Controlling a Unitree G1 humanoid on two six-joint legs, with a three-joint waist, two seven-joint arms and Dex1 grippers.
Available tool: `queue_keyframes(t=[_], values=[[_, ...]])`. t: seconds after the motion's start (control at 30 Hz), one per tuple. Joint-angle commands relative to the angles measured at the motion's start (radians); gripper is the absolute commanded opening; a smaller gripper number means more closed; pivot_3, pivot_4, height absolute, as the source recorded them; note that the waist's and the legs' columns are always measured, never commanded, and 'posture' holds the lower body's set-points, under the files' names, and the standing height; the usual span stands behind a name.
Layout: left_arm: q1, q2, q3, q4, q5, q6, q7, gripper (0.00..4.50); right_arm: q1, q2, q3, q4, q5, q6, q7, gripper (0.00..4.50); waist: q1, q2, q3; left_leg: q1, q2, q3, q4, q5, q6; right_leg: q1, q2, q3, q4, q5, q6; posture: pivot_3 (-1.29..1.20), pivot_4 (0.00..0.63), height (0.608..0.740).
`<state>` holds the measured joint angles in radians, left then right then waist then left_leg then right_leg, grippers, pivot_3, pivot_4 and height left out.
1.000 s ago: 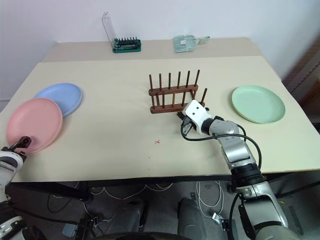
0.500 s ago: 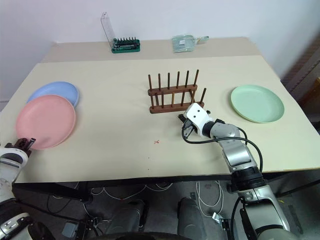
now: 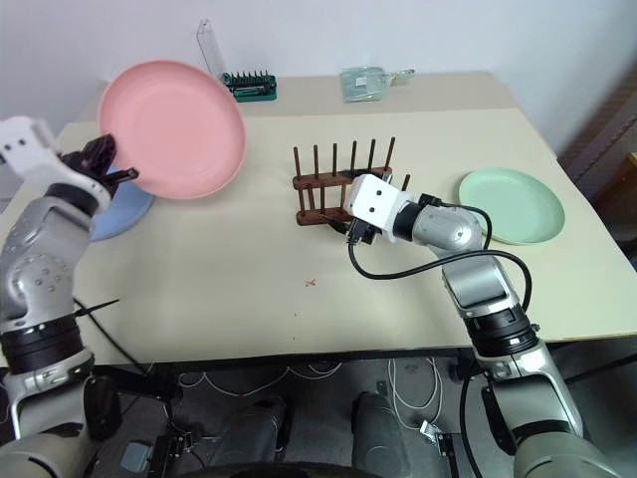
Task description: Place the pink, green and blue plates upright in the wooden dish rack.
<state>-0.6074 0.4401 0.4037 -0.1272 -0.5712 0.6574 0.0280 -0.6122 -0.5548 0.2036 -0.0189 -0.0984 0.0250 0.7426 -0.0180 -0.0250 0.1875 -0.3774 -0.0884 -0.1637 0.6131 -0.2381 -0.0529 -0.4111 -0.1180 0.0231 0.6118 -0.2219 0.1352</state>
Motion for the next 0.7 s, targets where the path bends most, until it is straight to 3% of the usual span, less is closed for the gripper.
queue_keyframes(t=[0.03, 0.13, 0.47, 0.7], values=[[-0.178, -0.050, -0.122, -0.004, 0.063, -0.005, 0.035, 0.00, -0.132, 0.010, 0.073, 0.044, -0.172, -0.153, -0.090, 4.21, 0.001, 0.000, 0.001, -0.003, 0.000, 0.000, 0.000, 0.001, -0.001, -0.003, 0.001, 0.000, 0.000, 0.000, 0.000, 0.00, 0.150, 0.740], [-0.253, -0.102, -0.156, 0.023, 0.086, 0.035, 0.069, 0.00, -0.187, 0.020, 0.102, 0.107, -0.242, -0.210, -0.134, 4.21, 0.001, 0.000, 0.000, -0.015, 0.000, 0.000, 0.003, 0.005, -0.008, -0.014, 0.000, 0.000, 0.001, 0.002, -0.001, 0.00, 0.150, 0.740], [-0.333, -0.217, -0.166, -0.011, 0.044, 0.163, 0.112, 0.00, -0.286, 0.010, 0.162, 0.249, -0.508, -0.346, -0.335, 4.21, 0.001, 0.000, 0.001, -0.015, 0.000, 0.000, 0.002, 0.005, -0.009, -0.015, 0.001, 0.001, 0.001, 0.002, -0.001, 0.00, 0.150, 0.740], [-0.337, -0.240, -0.149, -0.034, 0.039, 0.206, 0.112, 0.00, -0.298, 0.013, 0.164, 0.298, -0.554, -0.373, -0.380, 4.21, 0.000, 0.000, 0.001, -0.015, 0.000, 0.000, 0.002, 0.006, -0.009, -0.015, 0.001, 0.001, 0.001, 0.002, -0.001, 0.00, 0.150, 0.740]])
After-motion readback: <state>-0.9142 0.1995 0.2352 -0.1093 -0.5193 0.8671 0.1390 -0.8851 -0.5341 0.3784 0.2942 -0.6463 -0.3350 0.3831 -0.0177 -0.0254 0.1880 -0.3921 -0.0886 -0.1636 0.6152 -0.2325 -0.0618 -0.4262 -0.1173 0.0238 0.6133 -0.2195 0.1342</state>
